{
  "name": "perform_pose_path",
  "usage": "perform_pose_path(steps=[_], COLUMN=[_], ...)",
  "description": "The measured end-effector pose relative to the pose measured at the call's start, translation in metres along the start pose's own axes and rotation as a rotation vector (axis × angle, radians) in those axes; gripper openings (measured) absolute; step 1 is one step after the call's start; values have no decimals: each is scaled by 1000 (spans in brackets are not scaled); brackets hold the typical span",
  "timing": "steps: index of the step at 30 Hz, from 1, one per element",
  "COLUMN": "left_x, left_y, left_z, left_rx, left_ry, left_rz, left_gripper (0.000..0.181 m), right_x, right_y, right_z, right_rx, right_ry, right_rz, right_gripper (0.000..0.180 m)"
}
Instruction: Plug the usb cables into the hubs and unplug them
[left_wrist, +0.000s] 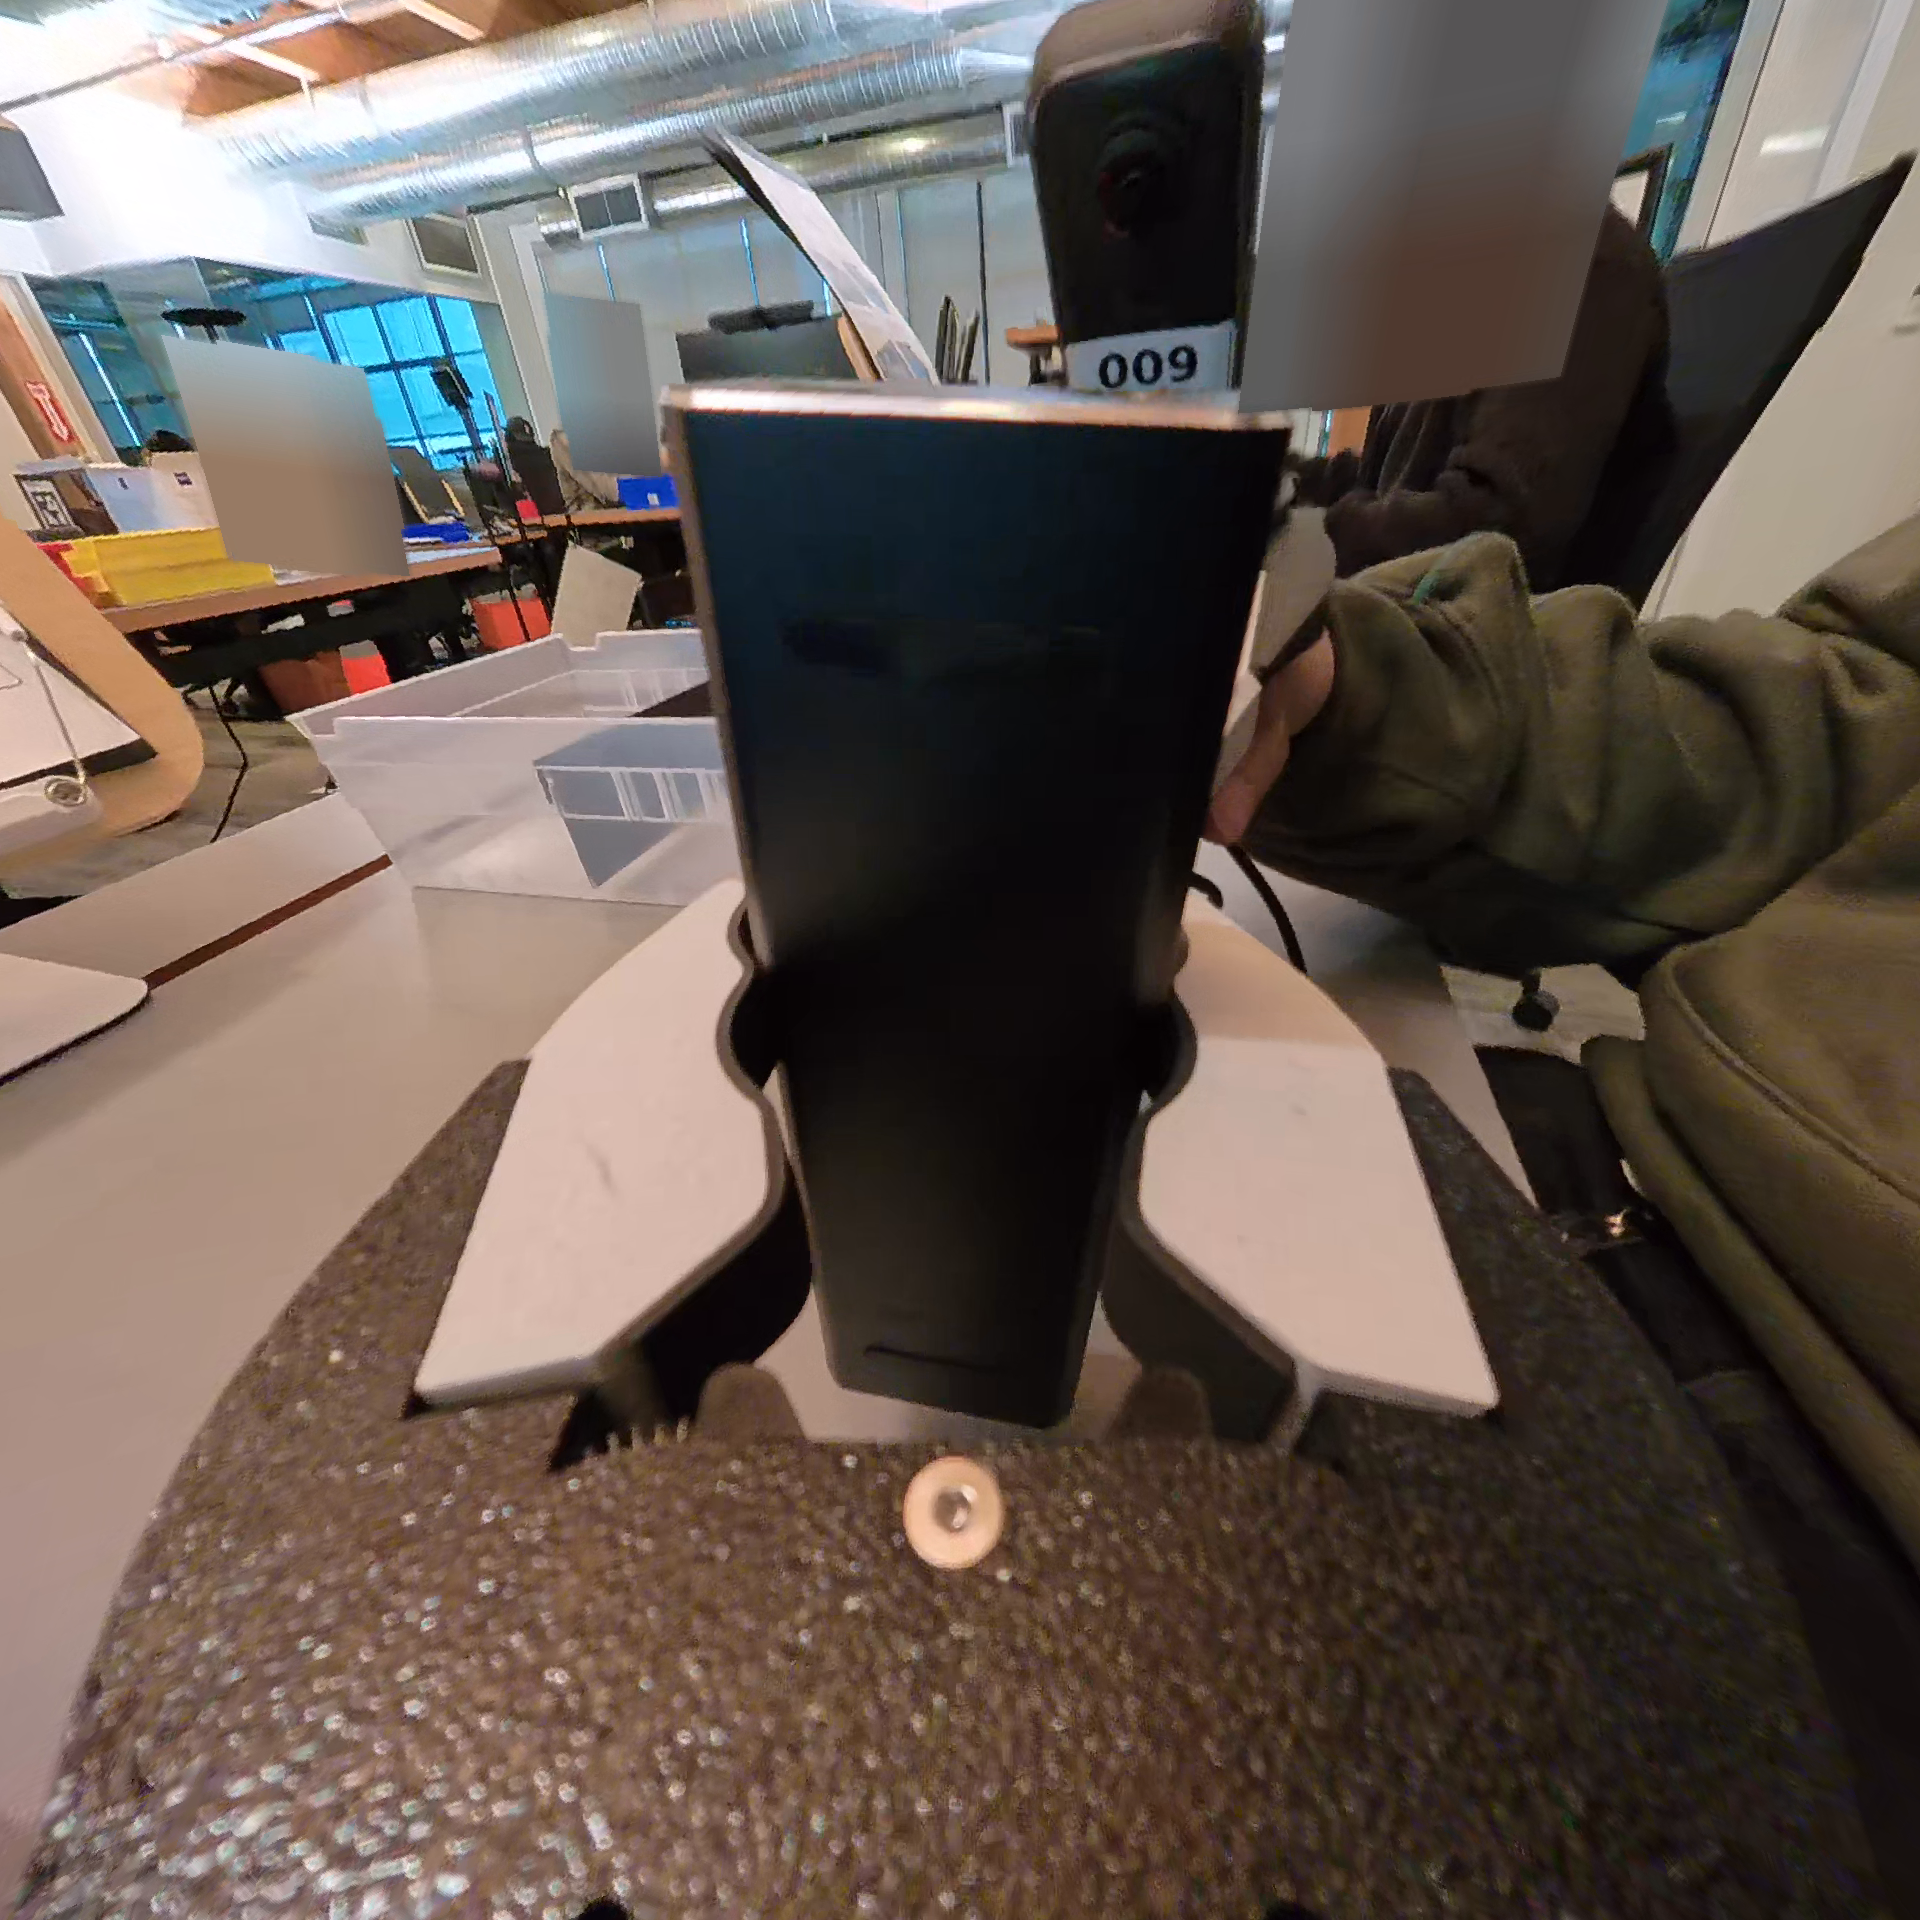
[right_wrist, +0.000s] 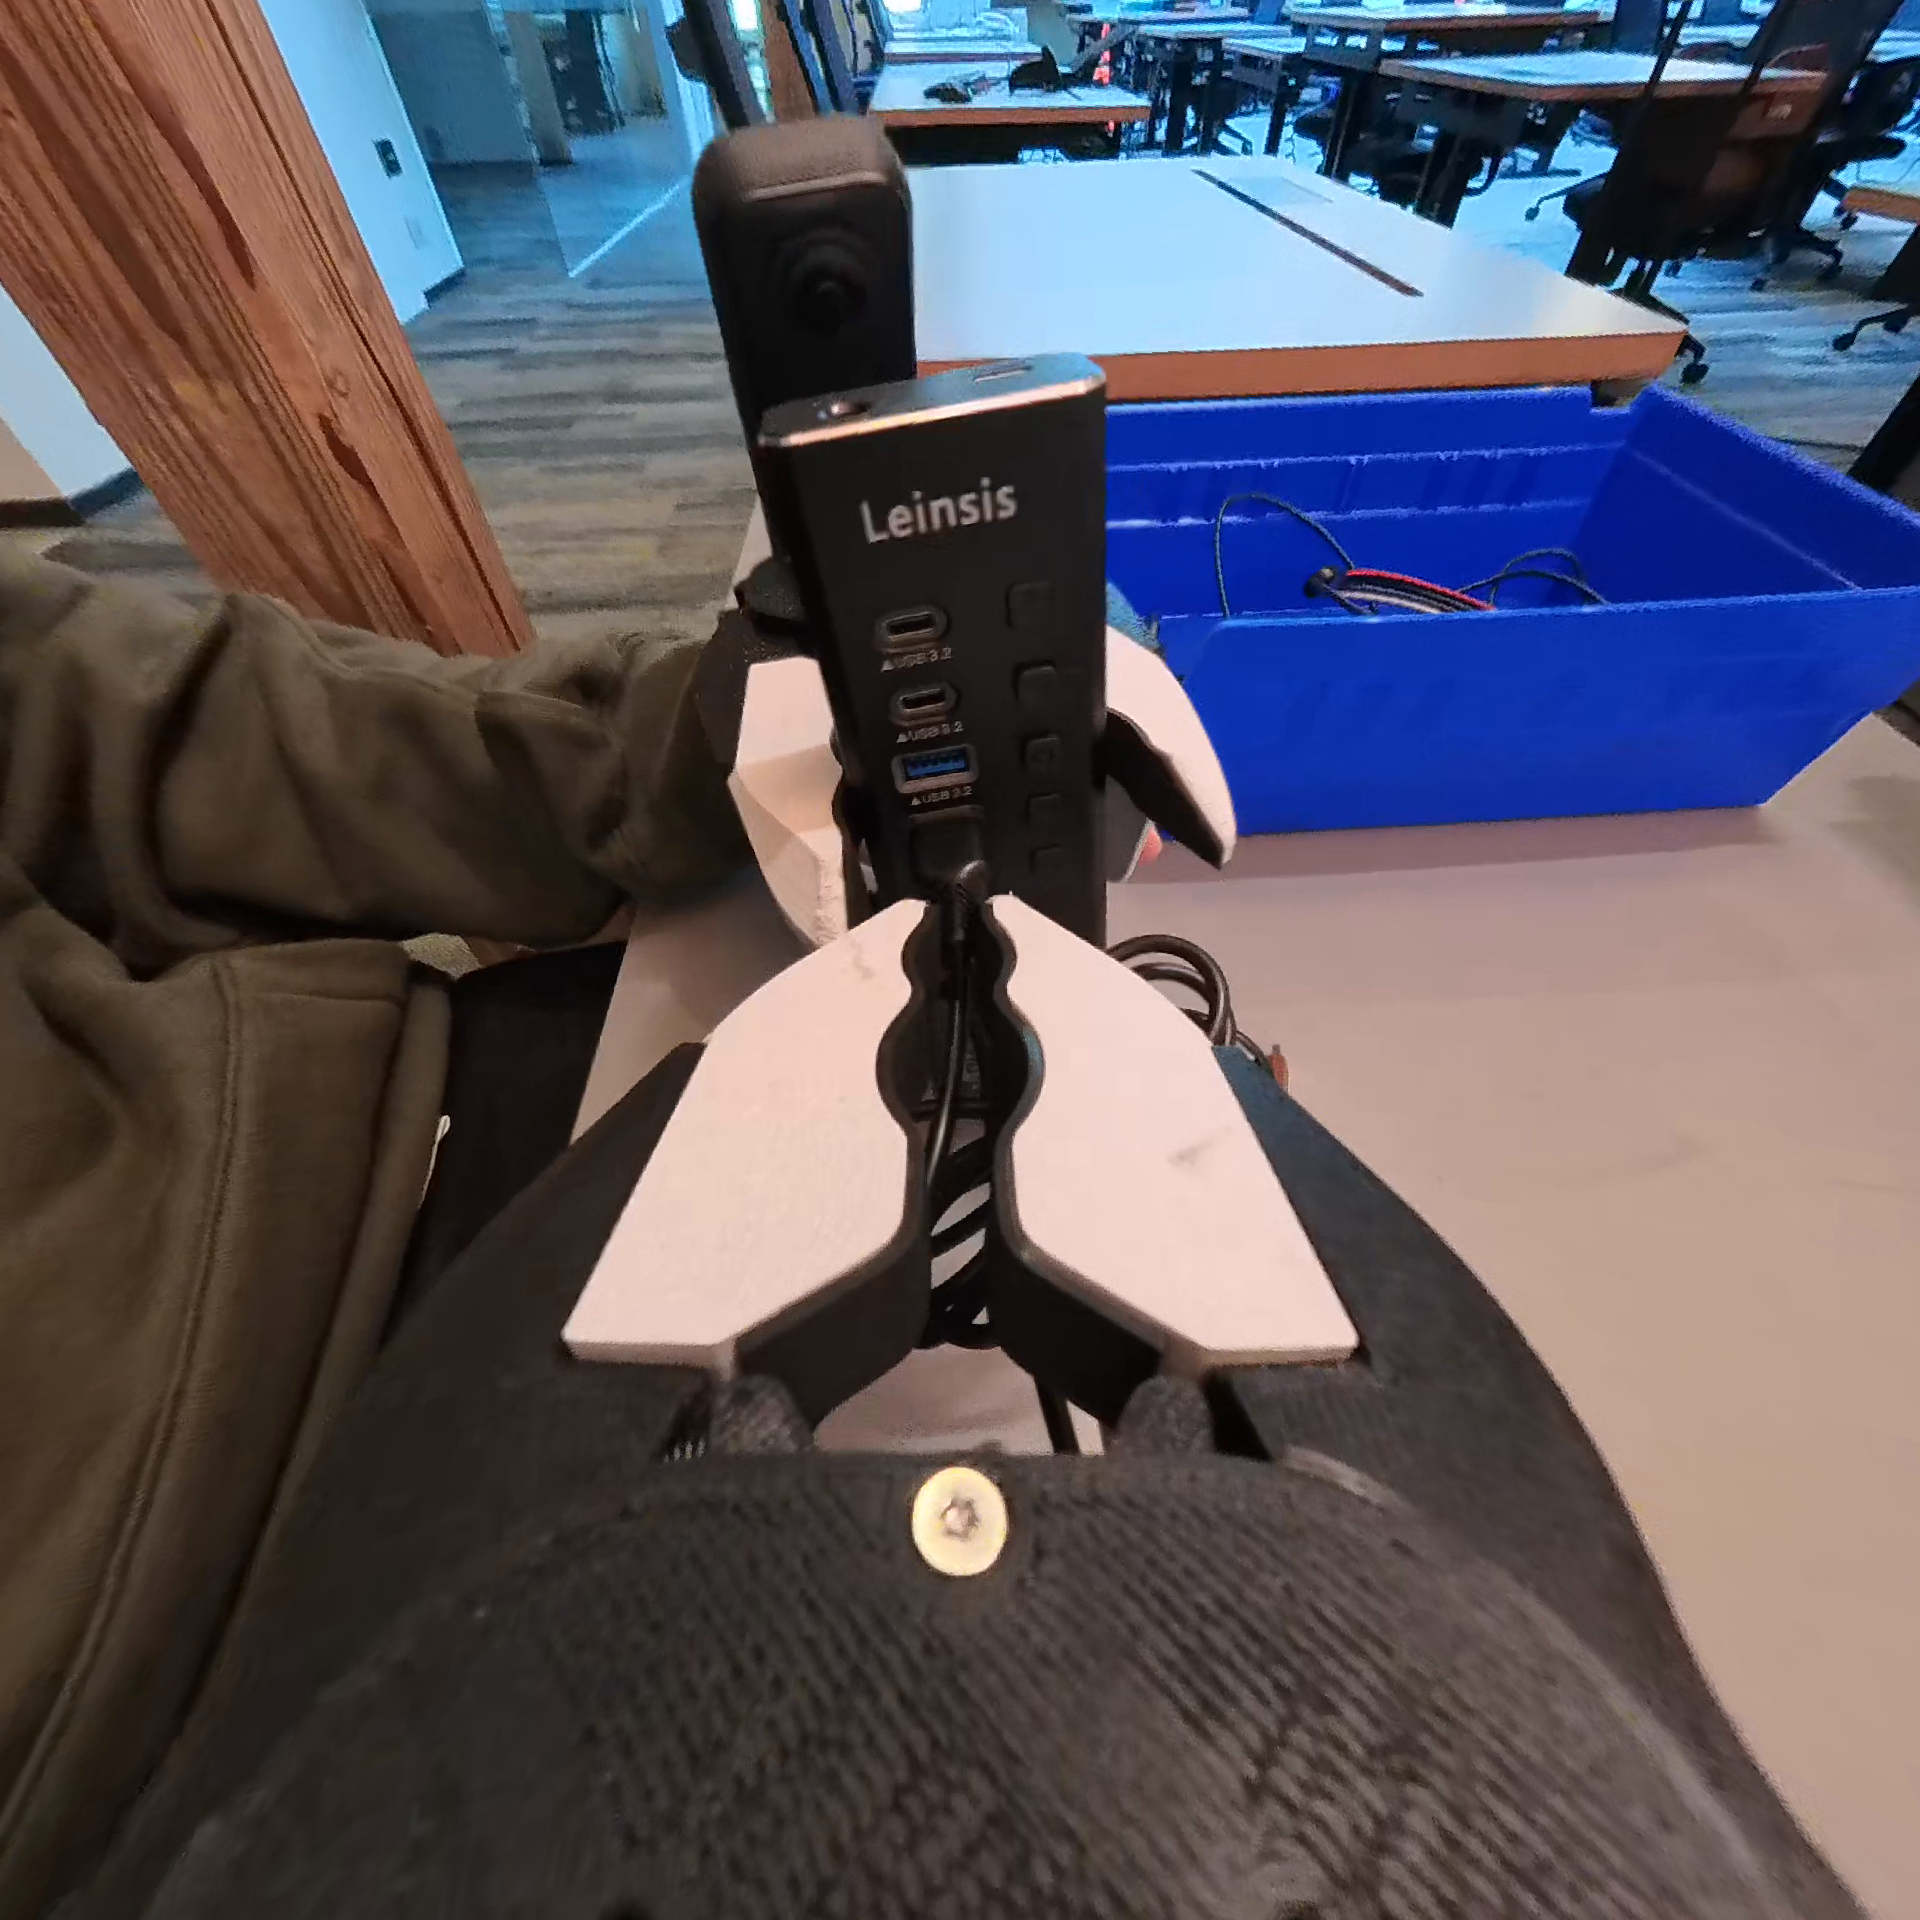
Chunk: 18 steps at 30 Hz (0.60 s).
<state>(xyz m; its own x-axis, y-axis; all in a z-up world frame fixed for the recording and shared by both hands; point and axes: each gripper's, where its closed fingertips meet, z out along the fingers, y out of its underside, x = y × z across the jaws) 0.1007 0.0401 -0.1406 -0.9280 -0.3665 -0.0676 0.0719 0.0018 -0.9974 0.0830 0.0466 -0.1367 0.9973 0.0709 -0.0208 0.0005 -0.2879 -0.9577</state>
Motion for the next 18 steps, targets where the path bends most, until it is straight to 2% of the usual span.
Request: perform_pose_path(steps=[12, 14, 16, 18], left_x=[3, -20, -38, -29], left_y=[15, 8, -12, -38], left_z=[4, -20, -56, -60], left_rx=[-43, 22, 108, 112], left_ry=[24, -73, -129, -109], left_rz=[-43, -98, -124, -25], left_gripper=[69, 69, 69, 69], right_x=[0, 33, 43, 54], right_y=[17, 20, -4, -22], right_z=[-7, -47, -88, -111], right_rx=[-107, -144, 30, 112], right_ry=[31, 216, 230, 310], right_rz=[-9, -17, 58, 33], right_gripper=[6, 6, 6, 6])
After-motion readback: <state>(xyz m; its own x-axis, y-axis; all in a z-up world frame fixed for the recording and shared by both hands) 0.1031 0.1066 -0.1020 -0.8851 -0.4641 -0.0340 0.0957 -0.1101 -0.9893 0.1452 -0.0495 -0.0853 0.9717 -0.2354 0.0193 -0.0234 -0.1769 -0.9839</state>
